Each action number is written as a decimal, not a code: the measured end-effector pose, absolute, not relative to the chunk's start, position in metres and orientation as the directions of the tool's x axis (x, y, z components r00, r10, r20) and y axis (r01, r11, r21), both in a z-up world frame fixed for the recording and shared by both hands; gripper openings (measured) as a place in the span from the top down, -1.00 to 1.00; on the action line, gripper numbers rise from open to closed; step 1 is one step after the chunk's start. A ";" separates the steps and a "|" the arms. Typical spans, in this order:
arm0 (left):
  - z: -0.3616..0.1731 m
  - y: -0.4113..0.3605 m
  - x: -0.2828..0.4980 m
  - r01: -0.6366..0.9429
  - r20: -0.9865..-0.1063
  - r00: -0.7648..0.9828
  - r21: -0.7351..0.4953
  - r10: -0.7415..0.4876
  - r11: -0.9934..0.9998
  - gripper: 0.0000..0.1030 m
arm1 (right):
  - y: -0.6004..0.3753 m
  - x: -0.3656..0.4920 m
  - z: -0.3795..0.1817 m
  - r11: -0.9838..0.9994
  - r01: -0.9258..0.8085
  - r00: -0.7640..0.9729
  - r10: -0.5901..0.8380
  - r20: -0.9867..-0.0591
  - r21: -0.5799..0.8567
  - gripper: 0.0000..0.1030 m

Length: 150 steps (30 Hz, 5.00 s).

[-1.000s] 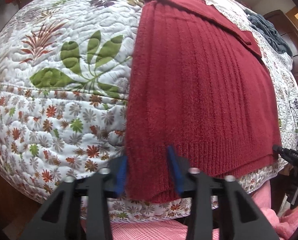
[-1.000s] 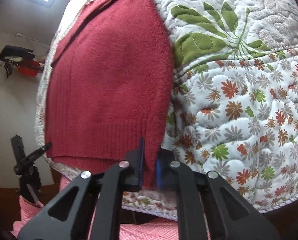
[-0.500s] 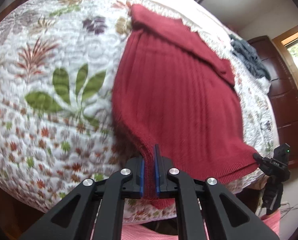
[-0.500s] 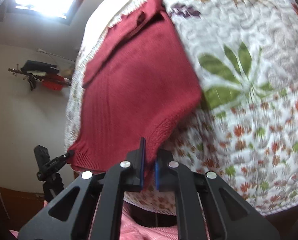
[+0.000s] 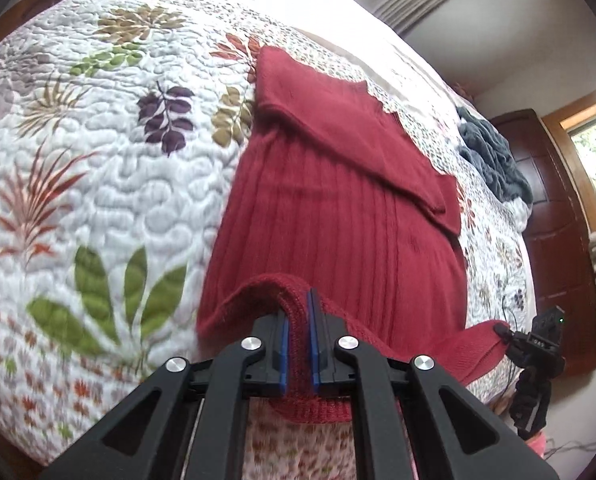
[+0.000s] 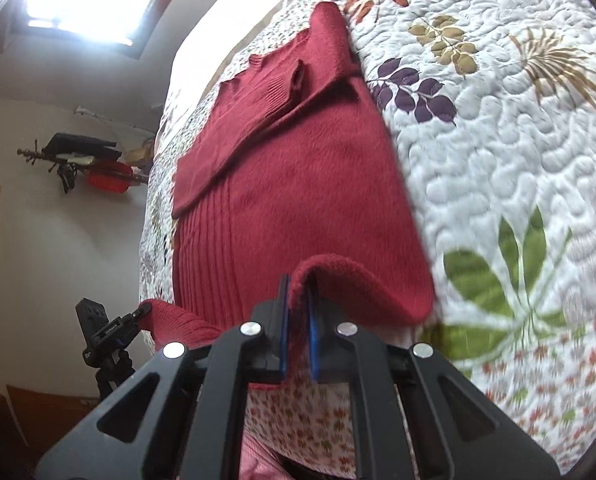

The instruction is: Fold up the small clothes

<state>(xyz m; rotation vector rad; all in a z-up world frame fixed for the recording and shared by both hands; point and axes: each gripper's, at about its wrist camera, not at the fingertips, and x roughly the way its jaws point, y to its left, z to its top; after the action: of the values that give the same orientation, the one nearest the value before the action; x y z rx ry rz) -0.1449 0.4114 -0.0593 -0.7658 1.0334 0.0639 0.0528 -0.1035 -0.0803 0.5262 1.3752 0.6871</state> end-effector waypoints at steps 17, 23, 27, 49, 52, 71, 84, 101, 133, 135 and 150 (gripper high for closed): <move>-0.113 0.451 -0.084 -0.483 -0.805 0.481 -0.574 -0.348 0.661 0.76 | -0.086 0.127 -0.131 0.746 0.000 -0.035 0.665 -0.746 0.666 0.79; -0.105 0.464 -0.096 -0.468 -0.763 0.508 -0.634 -0.399 0.616 0.47 | -0.101 0.131 -0.121 0.749 -0.005 -0.002 0.662 -0.749 0.662 0.43; -0.086 0.474 -0.111 -0.466 -0.769 0.534 -0.615 -0.352 0.636 0.36 | -0.116 0.128 -0.106 0.763 -0.026 0.037 0.646 -0.762 0.646 0.43; -0.090 0.408 -0.046 -0.244 -0.918 0.381 -0.216 -0.112 0.945 0.24 | -0.061 0.097 -0.074 0.847 -0.360 0.102 0.452 -0.886 0.391 0.08; -0.091 0.405 -0.044 -0.229 -0.918 0.387 -0.186 -0.086 0.956 0.65 | -0.054 0.098 -0.076 0.842 -0.391 0.108 0.443 -0.890 0.372 0.06; -0.111 0.400 -0.039 -0.200 -0.919 0.381 -0.188 -0.100 0.962 0.55 | -0.026 0.115 -0.106 0.799 -0.548 0.098 0.356 -0.929 0.248 -0.16; -0.084 0.394 -0.063 -0.200 -0.879 0.467 -0.213 -0.098 0.956 0.87 | -0.023 0.099 -0.093 0.780 -0.584 0.121 0.360 -0.925 0.227 0.90; 0.024 0.412 -0.042 -0.193 -0.710 0.701 -0.288 -0.074 0.938 0.88 | -0.038 0.138 0.025 0.762 -0.569 0.270 0.530 -0.804 0.311 0.90; -0.112 0.494 0.219 -0.356 -0.840 0.542 -0.225 0.005 0.907 0.83 | 0.056 0.398 -0.105 0.919 -0.331 0.235 0.298 -0.925 0.212 0.90; -0.120 0.493 0.223 -0.363 -0.855 0.518 -0.202 0.017 0.910 0.76 | 0.056 0.400 -0.114 0.924 -0.322 0.224 0.287 -0.931 0.207 0.89; -0.065 0.515 0.152 -0.445 -0.821 0.568 -0.245 0.060 0.861 0.19 | -0.013 0.341 -0.071 0.898 -0.286 0.227 0.403 -0.886 0.335 0.28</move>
<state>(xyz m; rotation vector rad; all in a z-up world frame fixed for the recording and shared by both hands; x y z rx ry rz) 0.1522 0.5152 -0.0651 -0.4584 0.9253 0.3092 0.3412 -0.0127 -0.0708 0.1094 1.2549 0.4759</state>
